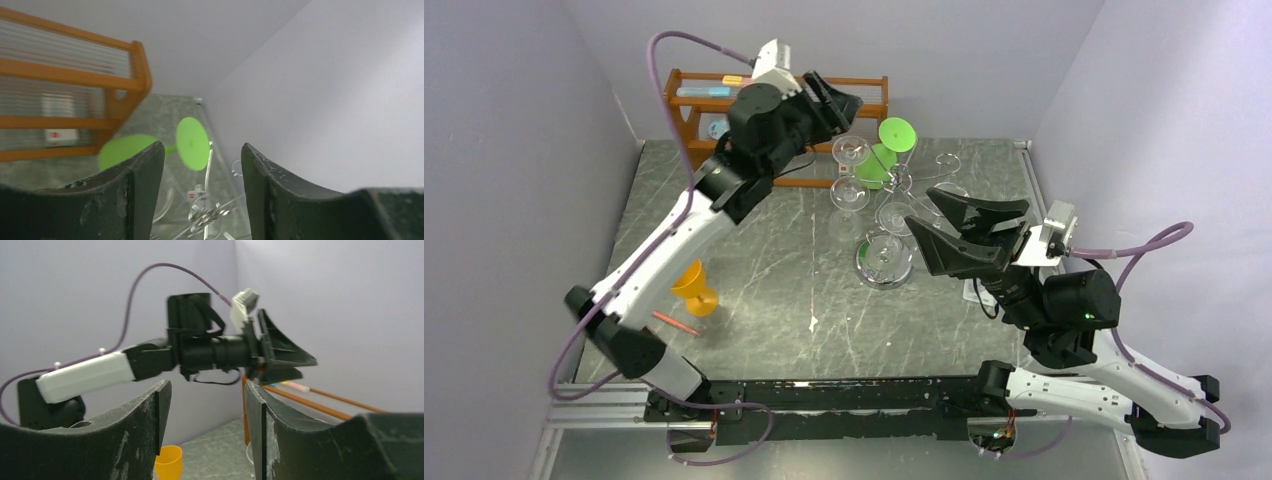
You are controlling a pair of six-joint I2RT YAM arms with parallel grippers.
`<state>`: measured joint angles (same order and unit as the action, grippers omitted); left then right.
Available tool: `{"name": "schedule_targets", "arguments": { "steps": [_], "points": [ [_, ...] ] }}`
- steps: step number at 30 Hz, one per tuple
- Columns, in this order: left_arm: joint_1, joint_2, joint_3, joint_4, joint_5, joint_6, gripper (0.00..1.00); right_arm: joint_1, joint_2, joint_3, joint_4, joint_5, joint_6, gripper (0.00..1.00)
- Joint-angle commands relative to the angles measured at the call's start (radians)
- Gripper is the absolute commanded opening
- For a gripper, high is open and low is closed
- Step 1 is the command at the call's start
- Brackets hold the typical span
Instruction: Place the wine glass upside down on the wine glass rack
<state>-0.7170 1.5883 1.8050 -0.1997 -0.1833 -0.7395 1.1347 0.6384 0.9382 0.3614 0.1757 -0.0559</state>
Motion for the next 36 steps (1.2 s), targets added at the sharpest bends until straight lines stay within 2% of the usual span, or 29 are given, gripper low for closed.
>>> {"name": "schedule_targets", "arguments": {
  "steps": [1,5,9,13,20,26,29,36],
  "points": [
    [0.002,-0.176,-0.089,-0.116,-0.075,0.246,0.65,0.005,0.002,0.005,0.0,0.034,0.02,0.59],
    [0.001,-0.358,-0.235,-0.245,-0.146,0.353,0.72,0.006,0.007,0.004,-0.004,0.032,0.032,0.59],
    [0.002,-0.543,-0.367,-0.44,-0.25,0.342,0.74,0.005,0.005,-0.009,0.008,0.009,0.044,0.59],
    [0.002,-0.662,-0.452,-0.654,-0.324,0.254,0.73,0.005,0.008,-0.027,0.021,-0.019,0.051,0.6],
    [0.001,-0.681,-0.569,-0.885,-0.498,0.109,0.74,0.005,0.029,-0.03,0.012,-0.025,0.086,0.6],
    [0.004,-0.58,-0.735,-0.833,-0.583,0.077,0.82,0.006,0.044,-0.015,-0.023,-0.028,0.098,0.6],
    [0.015,-0.515,-0.761,-0.83,-0.616,0.051,0.85,0.005,0.045,-0.007,-0.045,-0.027,0.102,0.6],
    [0.106,-0.496,-0.762,-0.733,-0.568,0.153,0.86,0.006,0.044,-0.01,-0.052,-0.025,0.109,0.6]
  ]
}}
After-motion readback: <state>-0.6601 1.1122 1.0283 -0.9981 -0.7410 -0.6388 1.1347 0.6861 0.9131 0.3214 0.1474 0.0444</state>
